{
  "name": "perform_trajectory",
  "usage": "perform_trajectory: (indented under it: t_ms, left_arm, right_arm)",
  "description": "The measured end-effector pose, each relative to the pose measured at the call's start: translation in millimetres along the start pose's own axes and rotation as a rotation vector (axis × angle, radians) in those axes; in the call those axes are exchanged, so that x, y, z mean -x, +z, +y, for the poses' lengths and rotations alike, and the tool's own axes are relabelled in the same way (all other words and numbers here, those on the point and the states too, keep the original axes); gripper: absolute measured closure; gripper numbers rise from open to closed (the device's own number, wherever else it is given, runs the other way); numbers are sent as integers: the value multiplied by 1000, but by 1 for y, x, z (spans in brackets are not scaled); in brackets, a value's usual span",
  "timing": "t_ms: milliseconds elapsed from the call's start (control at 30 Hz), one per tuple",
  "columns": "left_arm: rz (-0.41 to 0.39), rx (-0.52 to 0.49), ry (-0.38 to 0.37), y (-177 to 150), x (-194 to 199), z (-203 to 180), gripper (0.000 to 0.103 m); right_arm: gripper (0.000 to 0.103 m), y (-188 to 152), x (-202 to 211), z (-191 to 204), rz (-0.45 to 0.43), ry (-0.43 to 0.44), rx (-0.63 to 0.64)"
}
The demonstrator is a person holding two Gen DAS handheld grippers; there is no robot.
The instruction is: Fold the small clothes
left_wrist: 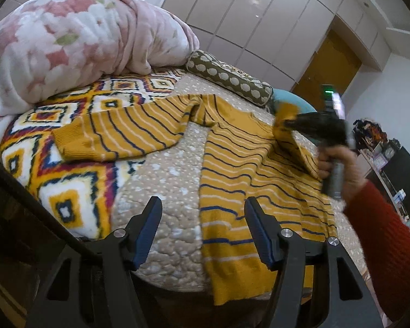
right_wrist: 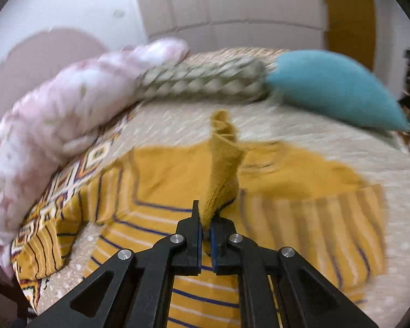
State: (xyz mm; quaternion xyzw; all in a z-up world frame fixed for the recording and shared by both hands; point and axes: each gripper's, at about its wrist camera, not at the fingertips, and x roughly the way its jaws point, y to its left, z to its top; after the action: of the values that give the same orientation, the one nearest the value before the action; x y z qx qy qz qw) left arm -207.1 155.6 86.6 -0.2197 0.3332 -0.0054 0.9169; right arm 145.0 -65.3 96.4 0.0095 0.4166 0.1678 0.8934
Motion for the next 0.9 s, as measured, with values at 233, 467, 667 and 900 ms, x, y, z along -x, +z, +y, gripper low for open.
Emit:
perform_trajectory:
  t_ms: [233, 467, 667, 900]
  left_arm:
    - [14, 92, -6, -4, -6, 35, 41]
    - [26, 149, -20, -2, -8, 51, 41]
    - [-21, 205, 21, 14, -3, 72, 41]
    - [-12, 346, 105, 42, -30, 121, 41]
  right_arm:
    - [97, -31, -79, 66, 119, -57, 175]
    - [76, -49, -79, 117, 129, -10, 368]
    - [72, -63, -18, 110, 92, 155, 307]
    - [61, -102, 52, 52, 37, 134, 292]
